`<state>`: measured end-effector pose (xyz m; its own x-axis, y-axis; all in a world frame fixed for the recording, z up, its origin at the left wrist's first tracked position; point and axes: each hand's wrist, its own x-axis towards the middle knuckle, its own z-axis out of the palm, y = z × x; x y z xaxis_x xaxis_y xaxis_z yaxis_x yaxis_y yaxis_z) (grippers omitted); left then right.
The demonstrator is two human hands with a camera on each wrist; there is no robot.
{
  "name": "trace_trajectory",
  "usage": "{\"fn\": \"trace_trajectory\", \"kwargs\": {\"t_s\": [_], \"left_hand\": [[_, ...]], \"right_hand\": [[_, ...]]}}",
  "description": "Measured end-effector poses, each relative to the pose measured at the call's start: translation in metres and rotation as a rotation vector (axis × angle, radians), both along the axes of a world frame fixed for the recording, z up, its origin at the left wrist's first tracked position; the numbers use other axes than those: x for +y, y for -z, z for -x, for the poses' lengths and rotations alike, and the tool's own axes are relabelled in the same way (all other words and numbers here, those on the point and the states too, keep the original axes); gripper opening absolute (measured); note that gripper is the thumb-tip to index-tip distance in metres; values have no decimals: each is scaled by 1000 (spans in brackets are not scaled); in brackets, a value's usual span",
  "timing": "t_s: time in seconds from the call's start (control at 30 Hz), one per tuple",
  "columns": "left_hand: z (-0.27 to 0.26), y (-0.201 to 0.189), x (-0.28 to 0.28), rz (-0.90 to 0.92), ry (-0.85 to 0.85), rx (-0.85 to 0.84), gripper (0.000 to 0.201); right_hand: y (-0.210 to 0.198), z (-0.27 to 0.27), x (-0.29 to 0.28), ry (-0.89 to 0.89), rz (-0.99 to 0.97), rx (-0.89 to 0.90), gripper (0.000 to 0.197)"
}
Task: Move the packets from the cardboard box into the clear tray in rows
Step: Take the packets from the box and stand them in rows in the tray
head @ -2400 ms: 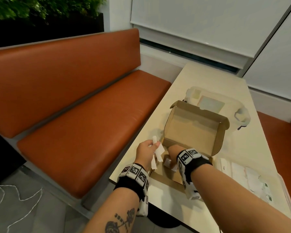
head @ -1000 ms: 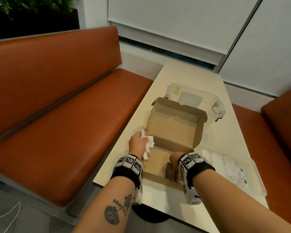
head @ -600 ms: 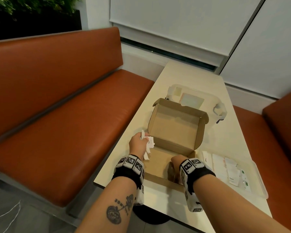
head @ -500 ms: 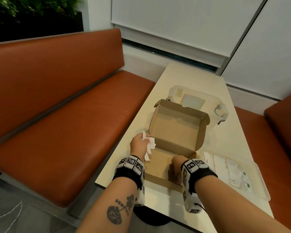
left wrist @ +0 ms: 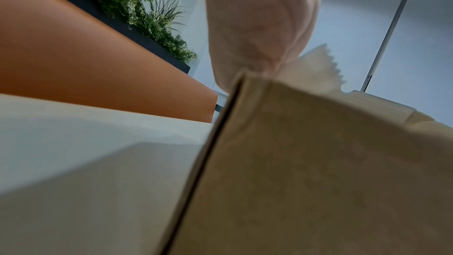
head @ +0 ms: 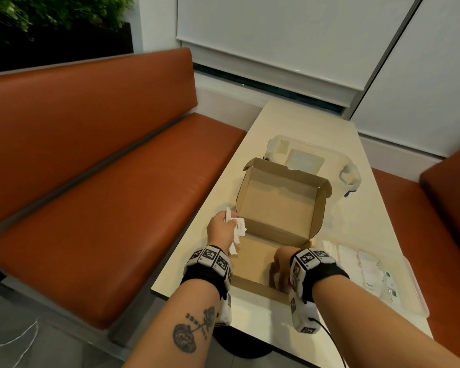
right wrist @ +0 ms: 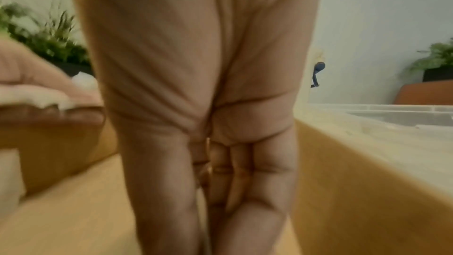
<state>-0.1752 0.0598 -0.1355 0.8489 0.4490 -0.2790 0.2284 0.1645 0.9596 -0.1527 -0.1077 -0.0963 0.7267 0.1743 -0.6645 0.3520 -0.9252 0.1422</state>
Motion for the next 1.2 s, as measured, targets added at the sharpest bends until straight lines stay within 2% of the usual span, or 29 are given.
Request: {"fn": "trace_trajectory", "kwargs": {"t_s": [0.03, 0.13, 0.17, 0.27, 0.37, 0.43, 0.53, 0.6, 0.73, 0.87, 0.93, 1.07, 1.2], "left_hand": [[0, 0, 0, 7, 8, -5, 25], [1, -2, 1, 42, 19, -26, 25], [2, -3, 1, 57, 22, -25, 25], [4, -7, 1, 196, 58, -22, 20], [9, -12, 7, 365, 86, -46, 16], [13, -13, 14, 392, 86, -70, 18], [19, -10, 26, 271, 88, -89, 12], [20, -4, 34, 201, 24, -67, 15], [22, 3, 41, 209, -29, -71, 14], [22, 7, 39, 154, 11, -21, 18], [21, 8, 38, 91, 29, 5, 16], [20, 11, 35, -23, 65, 42, 16], [19, 10, 33, -43, 54, 50, 17]], "right_hand": [[-6, -2, 6, 59, -94, -4, 55], [-30, -14, 29, 261, -496, -28, 18], [-39, -18, 37, 305, -613, -54, 12], [-53, -23, 55, 335, -832, -85, 16], [-52, -21, 71, 357, -924, -91, 19], [-47, -16, 80, 402, -970, -75, 17], [-38, -10, 90, 460, -995, -70, 17], [-32, -8, 96, 497, -978, -35, 15], [-21, 1, 97, 439, -718, 125, 2], [-11, 7, 94, 440, -630, 275, 15], [-8, 8, 92, 435, -626, 340, 13], [3, 7, 85, 383, -626, 343, 11], [15, 5, 79, 382, -656, 349, 26]]}}
